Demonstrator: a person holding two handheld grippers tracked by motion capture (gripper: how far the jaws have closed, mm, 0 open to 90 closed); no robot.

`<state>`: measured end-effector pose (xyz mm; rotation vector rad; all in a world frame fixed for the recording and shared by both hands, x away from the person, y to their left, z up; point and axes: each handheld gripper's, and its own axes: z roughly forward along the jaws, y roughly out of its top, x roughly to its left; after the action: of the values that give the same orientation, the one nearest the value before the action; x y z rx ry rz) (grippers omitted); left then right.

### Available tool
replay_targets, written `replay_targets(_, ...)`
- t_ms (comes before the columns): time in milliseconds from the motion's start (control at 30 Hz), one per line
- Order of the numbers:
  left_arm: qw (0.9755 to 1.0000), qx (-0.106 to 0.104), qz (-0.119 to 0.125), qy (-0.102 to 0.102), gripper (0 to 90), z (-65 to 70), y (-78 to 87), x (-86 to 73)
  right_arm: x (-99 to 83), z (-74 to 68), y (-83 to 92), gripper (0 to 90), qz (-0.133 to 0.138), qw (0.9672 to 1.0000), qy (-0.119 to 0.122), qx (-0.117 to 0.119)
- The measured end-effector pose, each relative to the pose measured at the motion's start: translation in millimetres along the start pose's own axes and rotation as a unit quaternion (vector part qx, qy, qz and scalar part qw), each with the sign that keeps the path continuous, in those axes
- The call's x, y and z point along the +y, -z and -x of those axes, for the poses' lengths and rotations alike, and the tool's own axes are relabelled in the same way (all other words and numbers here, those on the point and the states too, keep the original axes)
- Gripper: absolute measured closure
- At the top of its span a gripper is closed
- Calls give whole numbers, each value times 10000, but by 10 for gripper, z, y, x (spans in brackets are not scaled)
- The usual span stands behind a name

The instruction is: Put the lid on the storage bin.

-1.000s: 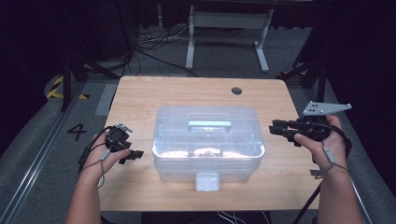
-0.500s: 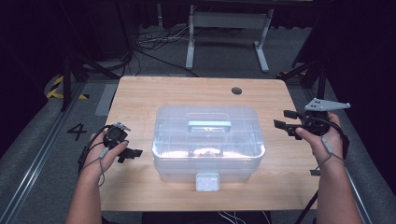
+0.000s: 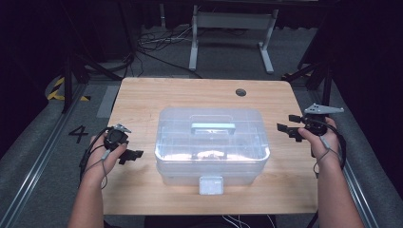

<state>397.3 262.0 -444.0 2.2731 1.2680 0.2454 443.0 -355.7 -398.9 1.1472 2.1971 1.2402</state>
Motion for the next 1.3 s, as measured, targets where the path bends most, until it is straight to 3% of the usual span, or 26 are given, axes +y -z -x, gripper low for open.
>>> replay_targets(267, 10000, 16, 20, 59, 221, -44, -15, -17, -111, 34, -186, 226, -353, 9992, 148, -95)
replay_targets(700, 10000, -30, 2, 69, 220, -66, -67, -24, -344, 87, -458, 236, -555, 9984, -55, -101)
replay_targets(1067, 10000, -56, -59, -28, 220, -84, -104, -24, -533, 82, -644, 237, -659, 9977, 45, -148)
replay_targets(1300, 9999, -94, -75, -44, 220, -81, -135, -26, -620, 56, -677, 238, -743, 9970, 54, -230)
